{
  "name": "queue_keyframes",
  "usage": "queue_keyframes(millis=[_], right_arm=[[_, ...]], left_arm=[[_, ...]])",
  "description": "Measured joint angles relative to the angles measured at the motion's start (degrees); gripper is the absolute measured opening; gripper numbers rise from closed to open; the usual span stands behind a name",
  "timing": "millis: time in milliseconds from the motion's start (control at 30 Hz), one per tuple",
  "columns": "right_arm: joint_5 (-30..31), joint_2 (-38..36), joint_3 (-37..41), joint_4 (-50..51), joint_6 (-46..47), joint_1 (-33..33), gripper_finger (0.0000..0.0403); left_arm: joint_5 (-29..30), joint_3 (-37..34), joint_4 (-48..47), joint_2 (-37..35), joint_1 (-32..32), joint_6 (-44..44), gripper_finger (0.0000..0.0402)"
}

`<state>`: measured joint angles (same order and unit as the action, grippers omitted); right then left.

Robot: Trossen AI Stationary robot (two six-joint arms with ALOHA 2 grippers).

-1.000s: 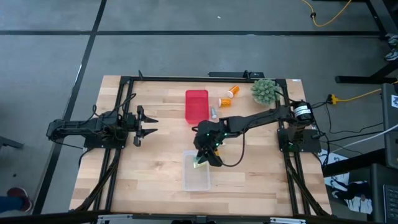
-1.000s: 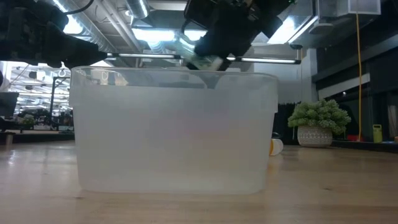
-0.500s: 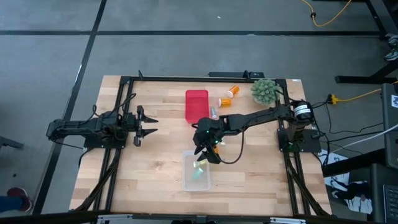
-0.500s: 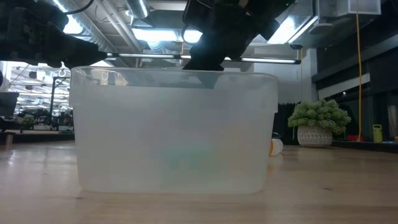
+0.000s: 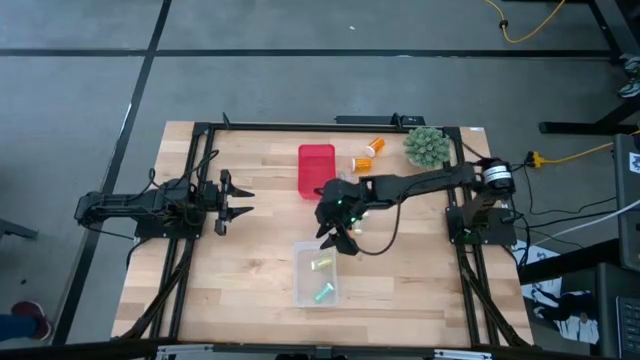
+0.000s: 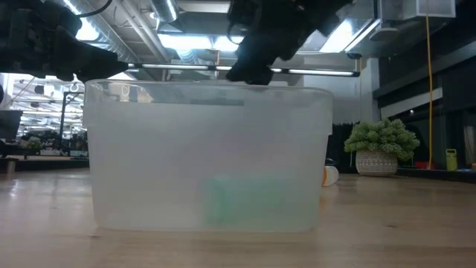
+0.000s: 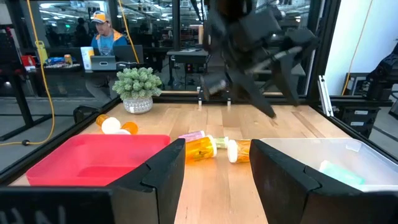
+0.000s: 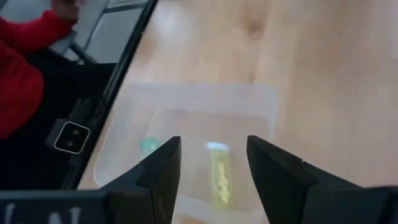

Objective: Pick and place medicine bottles into bin by pill shape (circle, oval)
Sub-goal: Put the small pink pill bottle into the transparent bin

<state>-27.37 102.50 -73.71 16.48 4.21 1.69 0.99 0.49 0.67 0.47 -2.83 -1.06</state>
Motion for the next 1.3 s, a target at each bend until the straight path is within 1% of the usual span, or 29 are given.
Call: queue_keyframes(millis=[100,167,233,300,400,500,567,600,700,767,833,933,1000,1100,1200,1300], right_arm=[[3.53,-3.44,0.0,4.93,-0.37,-0.74,0.0186],[7.17,-5.9,-0.02,10.13,-1.26,-0.96,0.0186],[13.44,-7.8,-0.02,15.32,-1.31,-0.96,0.0186],[20.63,-9.37,-0.02,20.43,0.89,-0.94,0.0186],[31.48,-11.03,-0.02,27.92,8.03,-0.93,0.0186],[43.3,-11.59,-0.02,38.1,18.71,-0.96,0.0186],[48.32,-11.6,-0.02,46.32,26.9,-1.1,0.0186],[49.43,-11.6,-0.02,50.06,30.9,-1.28,0.0186],[51.43,-11.57,-0.02,57.42,40.61,-1.68,0.0186],[52.56,-11.56,-0.02,60.07,44.28,-2.06,0.0186],[52.59,-11.56,-0.02,61.25,46.49,-2.71,0.0186],[51.62,-11.54,-0.02,59.98,46.68,-4.25,0.0186],[49.87,-11.54,-0.02,57.65,45.94,-5.51,0.0186],[47.95,-11.54,0.02,52.03,42.03,-7.13,0.0186],[44.13,-11.54,1.75,43.14,36.28,-8.15,0.0186],[39.6,-11.54,6.16,33.37,31.07,-9.09,0.0186]], left_arm=[[-0.02,0.0,0.0,0.0,0.0,0.0,0.0173],[-0.01,0.0,0.0,0.0,0.01,0.01,0.0173],[-0.02,-0.02,0.0,0.0,0.0,0.13,0.0173],[-0.02,0.0,0.0,0.0,0.0,0.13,0.0173],[0.0,0.0,0.0,0.0,0.02,0.13,0.0173],[-0.02,0.0,0.0,0.0,0.0,0.17,0.0173],[-0.02,0.0,0.0,0.0,0.0,0.17,0.0173],[-0.02,-0.01,0.0,0.0,0.0,0.17,0.0173],[-0.02,0.0,0.0,0.0,0.02,0.22,0.0173],[-0.02,0.0,0.0,0.0,0.0,0.22,0.0173],[-0.02,0.0,0.0,0.0,0.01,0.22,0.0173],[-0.02,0.0,0.0,0.0,0.0,0.22,0.0173],[-0.02,0.0,0.0,0.0,0.01,0.22,0.0173],[-0.02,0.0,0.0,0.0,0.0,0.22,0.0173],[-0.02,0.0,0.0,0.0,0.0,0.22,0.0173],[-0.02,-0.01,0.0,0.0,0.01,0.22,0.0173]])
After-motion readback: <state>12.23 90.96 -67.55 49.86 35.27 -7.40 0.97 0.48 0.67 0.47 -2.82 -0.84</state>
